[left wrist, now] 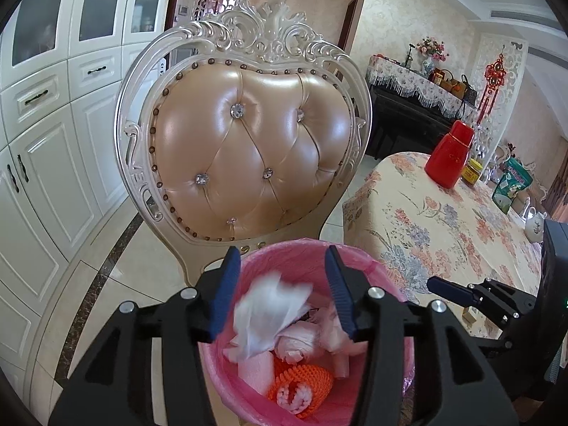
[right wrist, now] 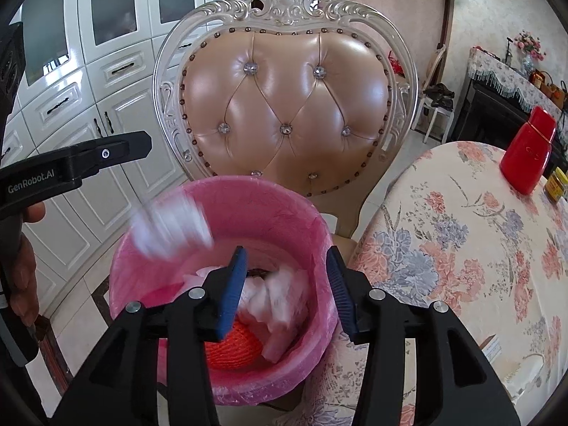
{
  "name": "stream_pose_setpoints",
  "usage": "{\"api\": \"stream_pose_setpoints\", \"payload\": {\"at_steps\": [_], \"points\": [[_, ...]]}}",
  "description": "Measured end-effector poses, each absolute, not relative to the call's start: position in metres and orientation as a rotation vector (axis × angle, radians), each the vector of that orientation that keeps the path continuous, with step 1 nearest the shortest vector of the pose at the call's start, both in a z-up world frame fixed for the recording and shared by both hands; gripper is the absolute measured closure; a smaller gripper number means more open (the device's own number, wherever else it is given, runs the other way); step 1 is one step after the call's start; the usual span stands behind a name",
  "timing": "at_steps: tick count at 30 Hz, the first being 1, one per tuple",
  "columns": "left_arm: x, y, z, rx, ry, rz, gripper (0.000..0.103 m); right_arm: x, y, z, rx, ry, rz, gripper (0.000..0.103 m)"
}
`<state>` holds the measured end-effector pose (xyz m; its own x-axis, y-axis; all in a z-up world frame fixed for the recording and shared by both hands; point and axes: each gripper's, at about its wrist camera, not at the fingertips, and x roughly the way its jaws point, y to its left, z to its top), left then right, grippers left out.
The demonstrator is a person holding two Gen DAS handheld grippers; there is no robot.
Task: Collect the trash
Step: 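Open both tools to drop the tissue and paper into the wastebasket, then move both tools back over the table toward the box and paper bag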
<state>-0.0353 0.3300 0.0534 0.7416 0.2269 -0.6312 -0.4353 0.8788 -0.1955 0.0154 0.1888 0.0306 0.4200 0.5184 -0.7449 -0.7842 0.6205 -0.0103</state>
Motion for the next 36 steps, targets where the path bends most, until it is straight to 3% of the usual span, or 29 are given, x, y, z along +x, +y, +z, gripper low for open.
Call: {"api": "stream_pose_setpoints", "payload": {"at_steps": [25,36], "points": [[-0.018,0.281,0.054,-0.308,0.658,0.310,0.055,0.032,0.104,0.038,-0.311,0.753,0.711,0.048],[0.002,0.239,0.052,-0.280,0.673,0.247,0.053,0.051,0.037,0.037,-0.261,0.742,0.543,0.037]]}}
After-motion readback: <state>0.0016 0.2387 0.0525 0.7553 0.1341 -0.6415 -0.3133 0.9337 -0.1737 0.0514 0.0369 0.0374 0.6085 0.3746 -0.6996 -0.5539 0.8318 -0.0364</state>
